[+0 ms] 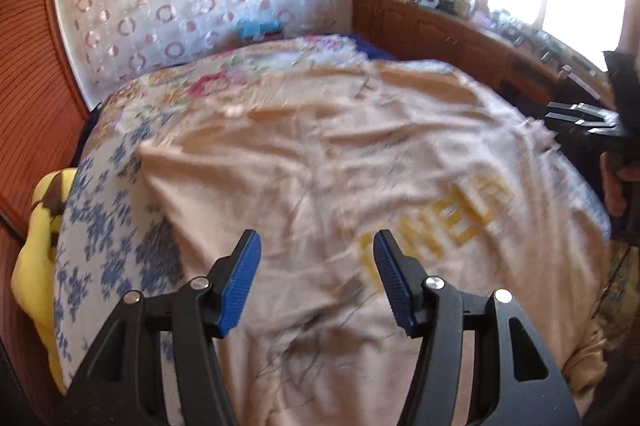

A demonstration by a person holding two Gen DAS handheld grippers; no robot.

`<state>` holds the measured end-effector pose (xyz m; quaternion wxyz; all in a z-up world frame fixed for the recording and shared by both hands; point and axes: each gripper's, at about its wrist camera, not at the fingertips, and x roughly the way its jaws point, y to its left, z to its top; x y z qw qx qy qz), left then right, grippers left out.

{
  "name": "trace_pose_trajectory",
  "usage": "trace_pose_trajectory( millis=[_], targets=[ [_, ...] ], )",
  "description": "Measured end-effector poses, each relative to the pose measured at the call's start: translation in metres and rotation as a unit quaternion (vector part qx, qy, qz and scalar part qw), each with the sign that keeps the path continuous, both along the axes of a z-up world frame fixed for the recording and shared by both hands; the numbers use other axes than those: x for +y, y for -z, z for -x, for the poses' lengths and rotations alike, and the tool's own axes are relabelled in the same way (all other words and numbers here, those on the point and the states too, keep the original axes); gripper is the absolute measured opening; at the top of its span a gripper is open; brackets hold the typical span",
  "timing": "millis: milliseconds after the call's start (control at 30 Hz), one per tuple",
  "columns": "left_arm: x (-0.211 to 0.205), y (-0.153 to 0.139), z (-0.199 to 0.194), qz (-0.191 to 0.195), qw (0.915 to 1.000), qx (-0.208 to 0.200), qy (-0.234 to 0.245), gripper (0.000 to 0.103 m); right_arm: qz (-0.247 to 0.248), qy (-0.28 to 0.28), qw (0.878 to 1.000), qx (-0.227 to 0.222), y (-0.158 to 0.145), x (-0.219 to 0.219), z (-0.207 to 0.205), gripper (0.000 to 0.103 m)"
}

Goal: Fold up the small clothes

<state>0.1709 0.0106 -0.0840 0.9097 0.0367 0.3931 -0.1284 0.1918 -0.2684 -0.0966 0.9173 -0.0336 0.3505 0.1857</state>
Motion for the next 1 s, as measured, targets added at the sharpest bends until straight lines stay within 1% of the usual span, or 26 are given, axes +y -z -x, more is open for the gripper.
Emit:
trace_pose_trajectory(
  millis=[100,267,433,600,667,767,800,867,900,967,1000],
  targets=[
    [-0.012,-0.003,-0.008,0.009,0.9998,-0.001,0.016,0.059,-0.001,0.037,0.999,0.006,0.004,-0.033,-0.005,0.075],
    [-0.036,0.005,-0.029,-0.003,0.9993,0.008,0.036,0.059,0.002,0.078,0.997,0.027,0.019,-0.068,-0.012,0.075],
    [-0.048,0.021,-0.05,-0.009,0.9984,0.031,0.047,0.059,-0.007,0.093,0.994,0.051,0.032,-0.09,-0.018,0.075],
    [-0.049,0.034,-0.06,-0.012,0.9977,0.047,0.047,0.059,-0.021,0.097,0.992,0.074,0.041,-0.1,-0.024,0.075],
    [-0.049,0.038,-0.062,-0.013,0.9974,0.052,0.047,0.059,-0.032,0.095,0.991,0.084,0.044,-0.102,-0.024,0.073],
    [-0.053,0.042,-0.062,-0.033,0.9974,0.041,0.049,0.059,-0.041,0.094,0.99,0.095,0.048,-0.102,-0.025,0.065],
    [-0.056,0.043,-0.06,-0.042,0.9973,0.032,0.052,0.059,-0.042,0.094,0.99,0.097,0.048,-0.102,-0.025,0.061],
    [-0.057,0.044,-0.059,-0.039,0.9974,0.027,0.054,0.059,-0.046,0.089,0.99,0.099,0.048,-0.101,-0.024,0.049],
    [-0.056,0.044,-0.06,-0.036,0.9975,0.028,0.053,0.059,-0.043,0.086,0.99,0.1,0.048,-0.101,-0.024,0.04],
    [-0.056,0.044,-0.061,-0.037,0.9975,0.028,0.053,0.06,-0.039,0.083,0.991,0.097,0.047,-0.098,-0.024,0.032],
    [-0.055,0.044,-0.061,-0.037,0.9975,0.028,0.053,0.06,-0.036,0.082,0.991,0.095,0.046,-0.096,-0.023,0.023]
  ],
)
